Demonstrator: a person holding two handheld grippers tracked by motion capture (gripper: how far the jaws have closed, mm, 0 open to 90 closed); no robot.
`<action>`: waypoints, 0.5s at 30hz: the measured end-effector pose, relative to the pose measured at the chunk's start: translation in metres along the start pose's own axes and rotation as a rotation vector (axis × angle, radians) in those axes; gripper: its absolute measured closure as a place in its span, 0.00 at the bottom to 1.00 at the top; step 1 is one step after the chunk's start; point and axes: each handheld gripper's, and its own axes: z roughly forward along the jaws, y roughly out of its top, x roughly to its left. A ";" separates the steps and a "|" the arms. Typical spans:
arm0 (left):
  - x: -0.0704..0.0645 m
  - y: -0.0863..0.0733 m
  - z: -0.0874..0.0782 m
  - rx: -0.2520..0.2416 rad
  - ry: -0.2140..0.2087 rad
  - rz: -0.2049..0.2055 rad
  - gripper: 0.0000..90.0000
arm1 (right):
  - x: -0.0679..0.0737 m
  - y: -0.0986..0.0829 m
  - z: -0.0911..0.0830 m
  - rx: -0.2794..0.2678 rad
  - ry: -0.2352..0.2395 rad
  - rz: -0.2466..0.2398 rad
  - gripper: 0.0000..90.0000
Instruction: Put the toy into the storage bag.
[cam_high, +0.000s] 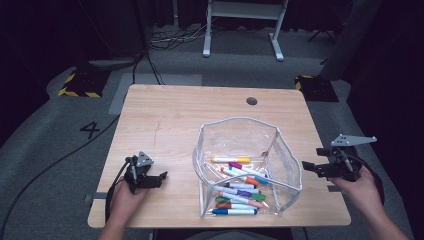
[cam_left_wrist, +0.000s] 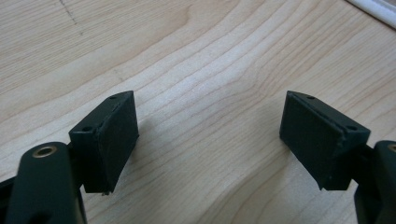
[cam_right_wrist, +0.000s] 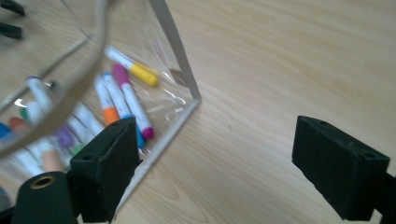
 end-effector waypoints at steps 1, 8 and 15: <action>0.001 0.000 0.000 0.001 0.001 0.002 0.21 | -0.002 -0.006 0.004 0.002 -0.003 0.010 0.16; 0.001 0.000 0.000 0.006 0.011 -0.004 0.19 | -0.024 -0.055 0.038 -0.014 -0.119 0.079 0.16; 0.000 0.000 0.000 0.005 0.014 -0.012 0.18 | -0.025 -0.091 0.061 0.006 -0.180 0.082 0.12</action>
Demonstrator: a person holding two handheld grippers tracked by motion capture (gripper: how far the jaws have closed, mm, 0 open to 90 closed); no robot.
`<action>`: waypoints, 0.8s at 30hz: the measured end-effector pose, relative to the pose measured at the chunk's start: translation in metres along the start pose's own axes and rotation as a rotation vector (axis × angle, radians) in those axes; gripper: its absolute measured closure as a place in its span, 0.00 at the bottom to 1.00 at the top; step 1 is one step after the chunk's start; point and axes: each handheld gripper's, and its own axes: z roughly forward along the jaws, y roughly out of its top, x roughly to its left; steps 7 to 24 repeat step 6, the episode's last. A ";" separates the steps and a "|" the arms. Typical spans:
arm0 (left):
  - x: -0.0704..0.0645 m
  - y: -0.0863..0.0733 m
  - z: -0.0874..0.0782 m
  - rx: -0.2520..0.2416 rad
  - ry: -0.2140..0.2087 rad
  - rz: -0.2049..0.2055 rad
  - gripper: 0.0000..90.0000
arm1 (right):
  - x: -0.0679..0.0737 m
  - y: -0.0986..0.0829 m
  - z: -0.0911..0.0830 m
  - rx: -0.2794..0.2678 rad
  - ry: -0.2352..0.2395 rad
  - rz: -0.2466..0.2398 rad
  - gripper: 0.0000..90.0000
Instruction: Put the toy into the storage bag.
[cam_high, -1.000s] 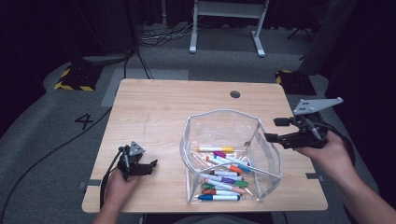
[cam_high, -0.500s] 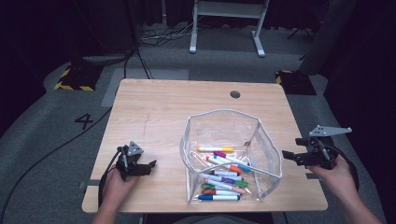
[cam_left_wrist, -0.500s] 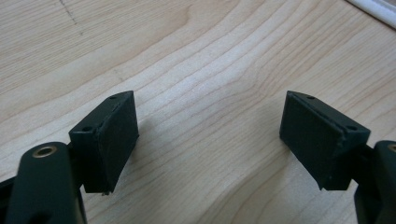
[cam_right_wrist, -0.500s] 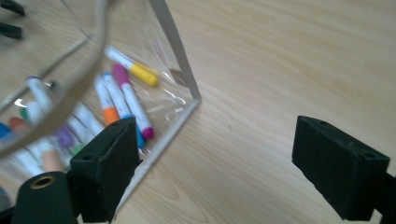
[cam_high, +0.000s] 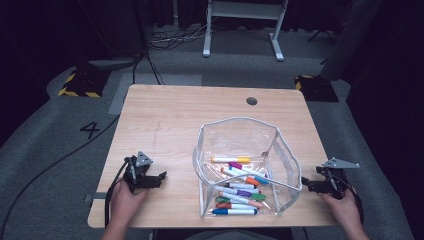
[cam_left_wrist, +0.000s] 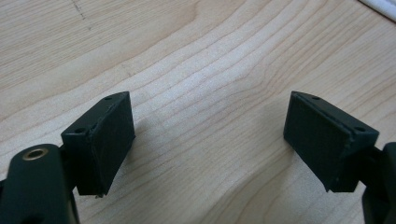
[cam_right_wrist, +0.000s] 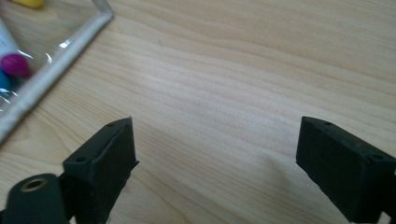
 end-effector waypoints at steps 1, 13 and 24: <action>0.000 0.000 0.000 0.000 0.000 0.000 0.18 | 0.002 -0.003 0.002 0.002 -0.014 -0.022 0.10; -0.001 0.000 0.000 -0.001 0.003 -0.004 0.17 | 0.007 -0.012 0.011 -0.009 0.007 -0.048 0.00; -0.001 0.000 0.000 -0.001 0.003 -0.004 0.17 | 0.007 -0.012 0.011 -0.009 0.007 -0.048 0.00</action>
